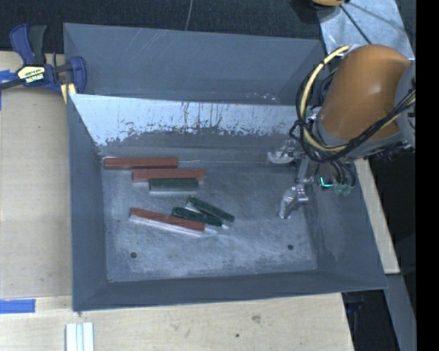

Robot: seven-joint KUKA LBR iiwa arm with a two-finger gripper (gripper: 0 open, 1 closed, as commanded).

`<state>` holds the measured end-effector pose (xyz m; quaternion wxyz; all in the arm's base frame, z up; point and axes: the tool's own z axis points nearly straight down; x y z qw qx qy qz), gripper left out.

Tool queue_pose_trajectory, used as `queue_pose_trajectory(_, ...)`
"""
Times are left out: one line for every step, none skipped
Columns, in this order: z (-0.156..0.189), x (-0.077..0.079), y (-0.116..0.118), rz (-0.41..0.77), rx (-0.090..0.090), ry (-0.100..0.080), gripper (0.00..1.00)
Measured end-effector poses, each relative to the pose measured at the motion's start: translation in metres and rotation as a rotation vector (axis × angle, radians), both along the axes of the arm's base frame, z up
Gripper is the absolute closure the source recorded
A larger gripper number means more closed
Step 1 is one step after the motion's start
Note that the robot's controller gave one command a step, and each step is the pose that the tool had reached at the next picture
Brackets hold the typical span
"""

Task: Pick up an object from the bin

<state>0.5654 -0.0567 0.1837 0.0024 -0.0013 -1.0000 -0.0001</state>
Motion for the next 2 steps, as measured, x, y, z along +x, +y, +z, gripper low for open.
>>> queue_pose_trajectory(0.005,0.002,0.0,0.001,-0.001,-0.008,0.0)
queue_pose_trajectory(-0.03,0.009,0.014,0.06,-0.002,-0.015,0.0)
